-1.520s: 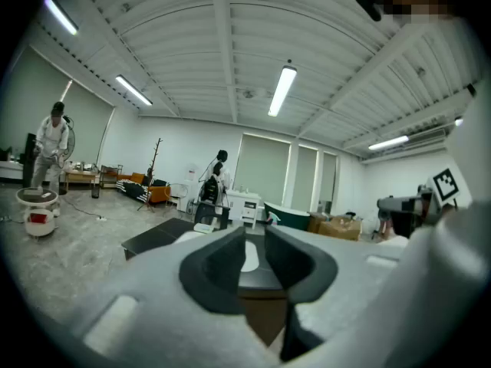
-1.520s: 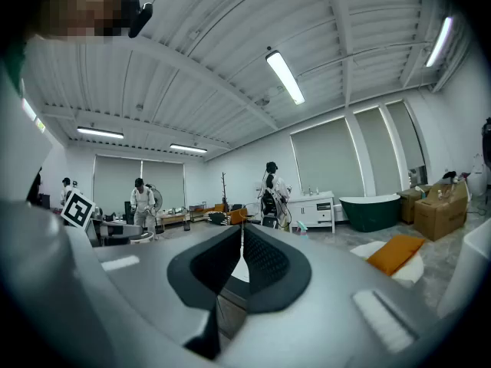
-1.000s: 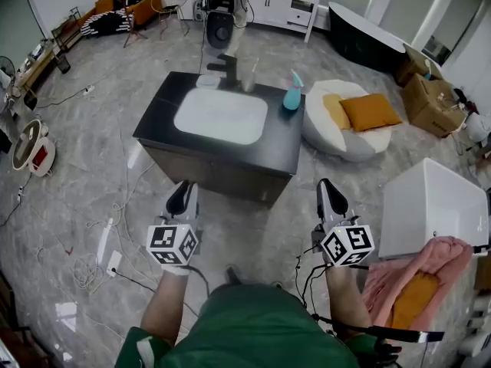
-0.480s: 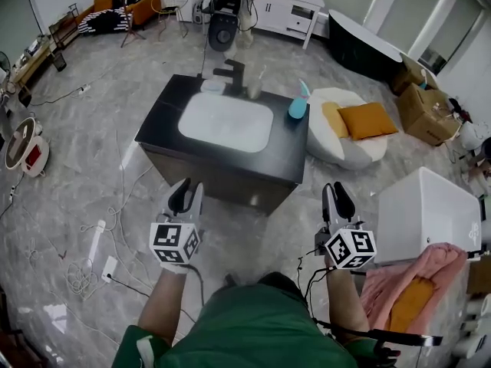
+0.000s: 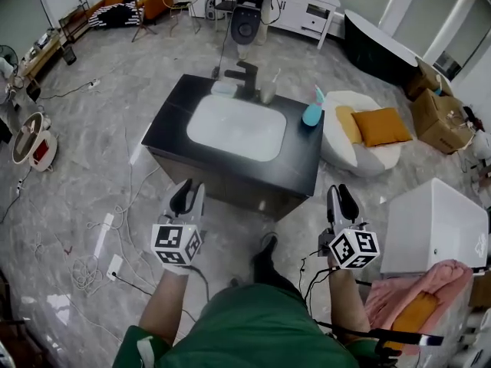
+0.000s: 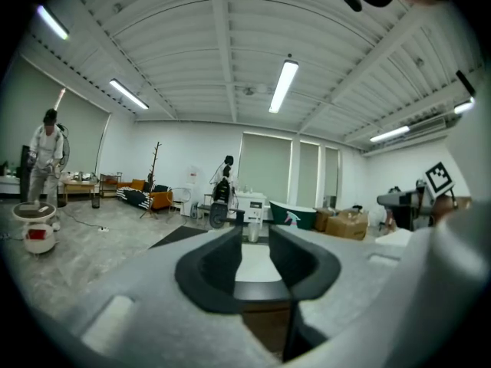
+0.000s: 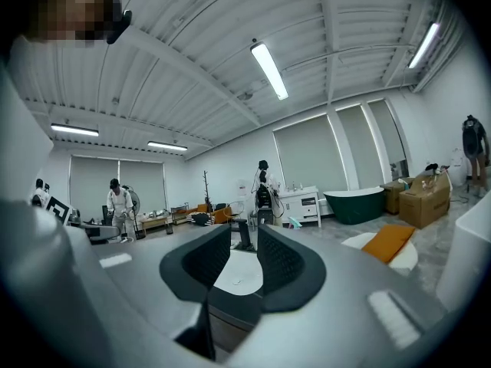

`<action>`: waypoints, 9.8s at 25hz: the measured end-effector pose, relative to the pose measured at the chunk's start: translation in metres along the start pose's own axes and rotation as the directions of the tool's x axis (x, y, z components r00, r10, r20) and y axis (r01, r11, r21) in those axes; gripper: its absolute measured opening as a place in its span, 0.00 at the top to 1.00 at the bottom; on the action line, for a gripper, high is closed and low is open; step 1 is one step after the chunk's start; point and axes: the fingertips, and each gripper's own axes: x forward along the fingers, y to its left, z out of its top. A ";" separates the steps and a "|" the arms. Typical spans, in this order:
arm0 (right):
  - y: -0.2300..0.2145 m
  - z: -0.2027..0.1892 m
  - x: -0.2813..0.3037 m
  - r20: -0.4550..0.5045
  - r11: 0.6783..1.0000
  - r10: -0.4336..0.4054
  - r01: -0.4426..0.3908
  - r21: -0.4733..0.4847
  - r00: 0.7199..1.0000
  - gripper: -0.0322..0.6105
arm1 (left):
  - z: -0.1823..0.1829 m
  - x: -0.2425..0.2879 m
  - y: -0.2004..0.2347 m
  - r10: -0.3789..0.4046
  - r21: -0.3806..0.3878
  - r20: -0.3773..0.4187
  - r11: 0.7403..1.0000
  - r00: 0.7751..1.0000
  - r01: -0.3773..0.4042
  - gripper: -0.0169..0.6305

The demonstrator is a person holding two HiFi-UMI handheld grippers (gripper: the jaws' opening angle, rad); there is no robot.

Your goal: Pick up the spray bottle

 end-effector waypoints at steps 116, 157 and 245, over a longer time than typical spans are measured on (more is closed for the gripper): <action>-0.318 -0.106 0.533 -0.332 0.984 -0.176 0.178 -0.025 0.927 0.68 | -0.039 0.580 0.019 -0.276 -0.046 -0.365 0.959 0.889 0.279 0.81; -0.247 -0.031 0.453 -0.241 0.984 -0.180 0.171 -0.058 0.954 0.74 | 0.000 0.498 0.018 -0.288 -0.065 -0.259 0.958 0.922 0.281 0.84; -0.183 0.137 0.398 0.076 0.995 -0.038 0.045 -0.093 0.996 0.74 | 0.071 0.509 0.017 -0.319 -0.075 -0.115 0.947 0.941 0.312 0.86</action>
